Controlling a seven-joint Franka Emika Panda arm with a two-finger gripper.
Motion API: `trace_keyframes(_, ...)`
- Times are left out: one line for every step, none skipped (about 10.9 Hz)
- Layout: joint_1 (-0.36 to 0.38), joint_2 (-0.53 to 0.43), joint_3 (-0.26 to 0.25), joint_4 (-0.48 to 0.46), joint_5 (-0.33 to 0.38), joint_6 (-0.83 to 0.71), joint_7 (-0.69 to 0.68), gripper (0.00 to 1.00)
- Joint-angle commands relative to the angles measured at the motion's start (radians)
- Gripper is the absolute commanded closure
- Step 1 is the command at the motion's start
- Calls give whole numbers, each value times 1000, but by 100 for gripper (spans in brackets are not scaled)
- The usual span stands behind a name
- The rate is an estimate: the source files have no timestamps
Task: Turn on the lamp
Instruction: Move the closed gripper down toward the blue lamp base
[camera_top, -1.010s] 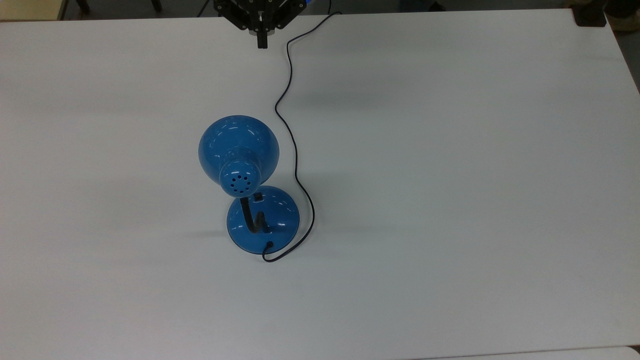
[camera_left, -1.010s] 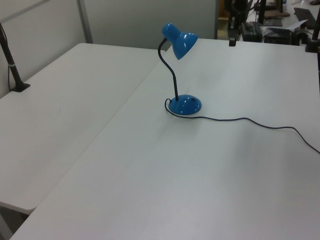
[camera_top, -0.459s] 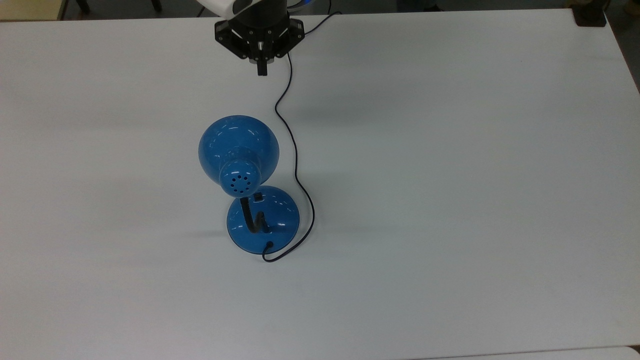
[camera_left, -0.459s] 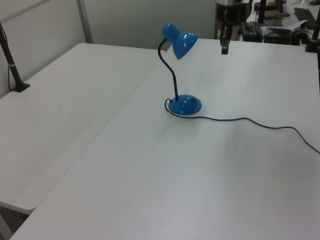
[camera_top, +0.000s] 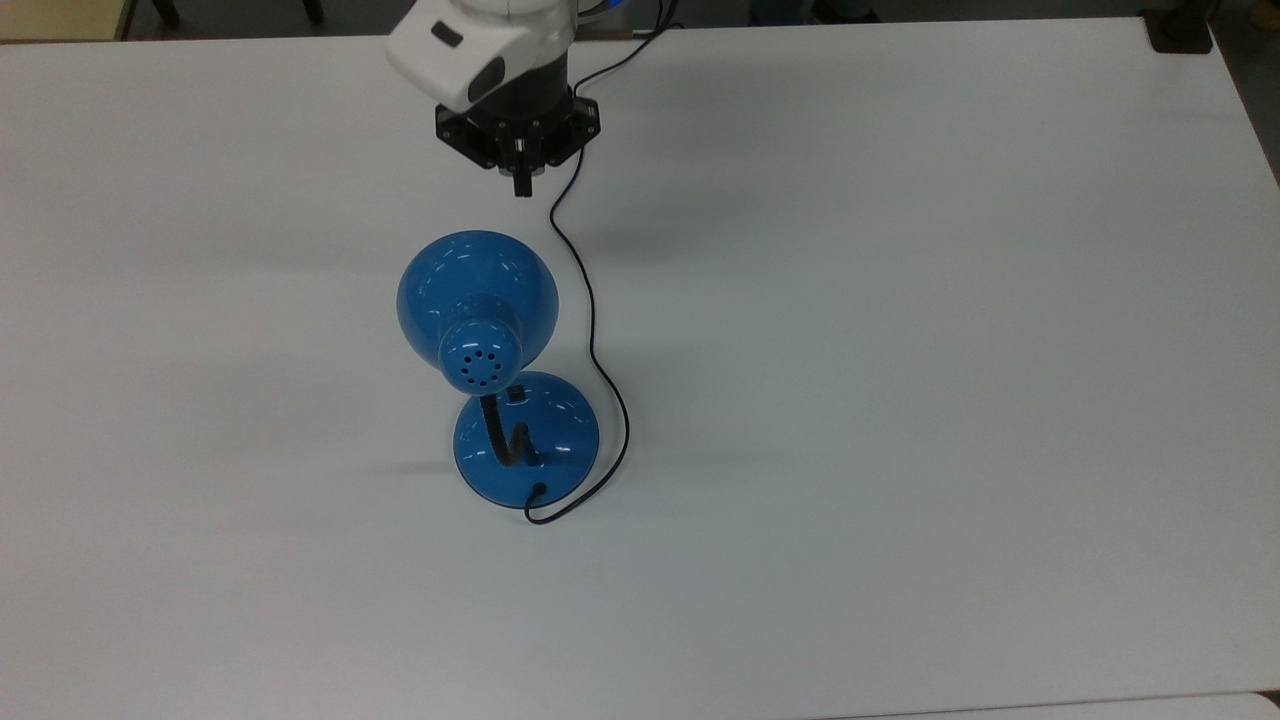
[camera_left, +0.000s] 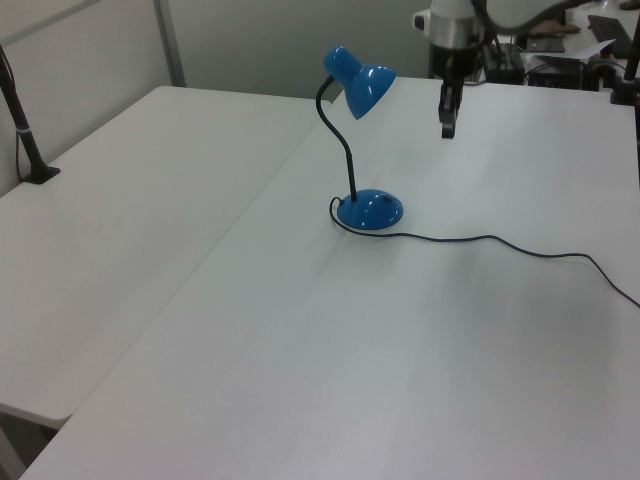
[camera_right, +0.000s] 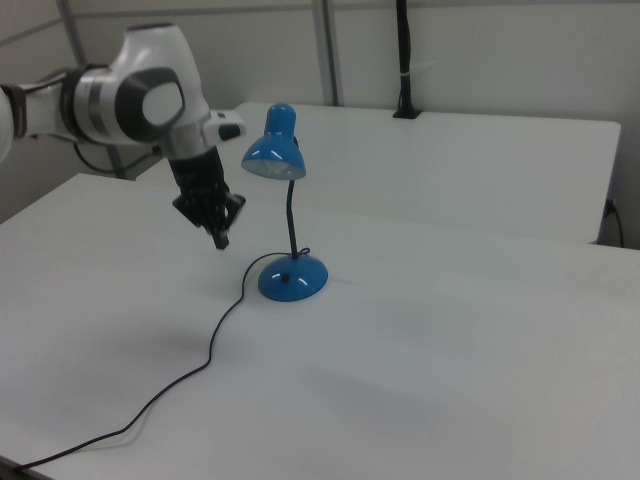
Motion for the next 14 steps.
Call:
trace_keyframes(-10, -47, -4, -158, 6, 112, -20, 100)
trace_keyframes(-10, -42, -3, -190, 8, 155, -15, 100)
trace_keyframes(-8, -38, -3, -225, 8, 209, -10, 100)
trace_keyframes(-7, -35, -4, -263, 8, 264, -9, 100)
trace_keyframes(-7, -33, -3, -293, 8, 318, -7, 100)
trace_keyframes(-7, -28, -3, -305, 8, 359, -7, 100)
trace_keyframes(-7, -16, -3, -313, 8, 401, -7, 100)
trace_keyframes(-8, -7, -3, -325, 9, 462, -4, 100)
trace_keyframes(-8, 2, -3, -345, 18, 544, -3, 100)
trace_keyframes(-8, 13, -3, -363, 41, 632, -3, 100)
trace_keyframes(-8, 28, -3, -377, 61, 722, -3, 100)
trace_keyframes(-7, 42, -3, -383, 67, 795, 5, 100)
trace_keyframes(-7, 65, -3, -382, 68, 838, 6, 100)
trace_keyframes(-7, 79, -3, -382, 68, 884, 8, 100)
